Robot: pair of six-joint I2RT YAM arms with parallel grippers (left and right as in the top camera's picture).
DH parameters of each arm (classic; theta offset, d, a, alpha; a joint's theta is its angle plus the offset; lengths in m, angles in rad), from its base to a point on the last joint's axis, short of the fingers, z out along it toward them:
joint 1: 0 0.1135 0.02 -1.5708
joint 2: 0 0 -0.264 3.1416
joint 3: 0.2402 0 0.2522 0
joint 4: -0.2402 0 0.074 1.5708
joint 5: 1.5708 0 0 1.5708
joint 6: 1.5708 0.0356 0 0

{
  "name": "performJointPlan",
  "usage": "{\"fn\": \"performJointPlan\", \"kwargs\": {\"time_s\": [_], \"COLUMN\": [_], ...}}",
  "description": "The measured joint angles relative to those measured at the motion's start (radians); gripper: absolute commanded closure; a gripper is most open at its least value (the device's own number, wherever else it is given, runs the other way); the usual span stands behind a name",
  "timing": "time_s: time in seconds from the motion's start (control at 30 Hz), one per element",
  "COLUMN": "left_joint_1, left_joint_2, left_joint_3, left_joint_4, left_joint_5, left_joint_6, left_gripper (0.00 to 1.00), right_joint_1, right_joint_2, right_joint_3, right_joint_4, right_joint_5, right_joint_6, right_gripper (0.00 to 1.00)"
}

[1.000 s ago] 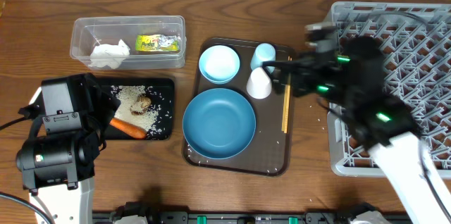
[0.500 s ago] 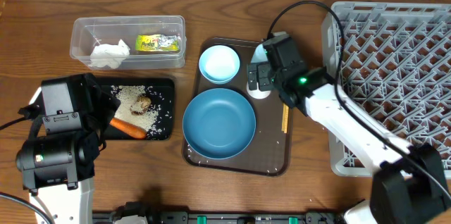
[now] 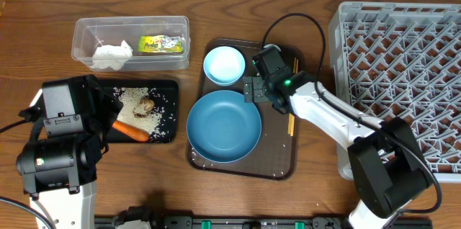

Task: Sort waste into correct bins and load items into the dishwasher rack
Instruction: 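Reach the right gripper to the pink cup on the brown tray and grasp, then lift the pink cup and place it upside down in the dish rack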

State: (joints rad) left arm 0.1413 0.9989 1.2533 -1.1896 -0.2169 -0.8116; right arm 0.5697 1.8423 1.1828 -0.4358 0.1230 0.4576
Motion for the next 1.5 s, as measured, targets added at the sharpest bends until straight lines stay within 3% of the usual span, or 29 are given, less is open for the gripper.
{"fn": "performJointPlan", "kwargs": {"time_s": [0.37,0.57,0.67,1.2,1.3,1.5], "left_joint_1": [0.0,0.0,0.0,0.0,0.0,0.0], "left_joint_2": [0.0,0.0,0.0,0.0,0.0,0.0], "left_joint_3": [0.0,0.0,0.0,0.0,0.0,0.0], "left_joint_4": [0.0,0.0,0.0,0.0,0.0,0.0], "left_joint_5": [0.0,0.0,0.0,0.0,0.0,0.0], "left_joint_6": [0.0,0.0,0.0,0.0,0.0,0.0], "left_gripper": [0.02,0.02,0.02,0.02,0.02,0.02], "right_joint_1": [0.0,0.001,0.002,0.028,0.028,0.028], "right_joint_2": [0.001,0.001,0.001,-0.008,-0.044,-0.253], "right_joint_3": [0.002,0.002,0.002,0.009,0.009,0.009], "right_joint_4": [0.018,0.021,0.031,-0.011,-0.051,-0.113], "right_joint_5": [0.091,0.106,0.111,0.117,0.116,0.117], "right_joint_6": [0.023,0.029,0.029,0.032,0.028,-0.003], "right_gripper": [0.24,0.27,0.36,0.44,0.57,0.57]}}
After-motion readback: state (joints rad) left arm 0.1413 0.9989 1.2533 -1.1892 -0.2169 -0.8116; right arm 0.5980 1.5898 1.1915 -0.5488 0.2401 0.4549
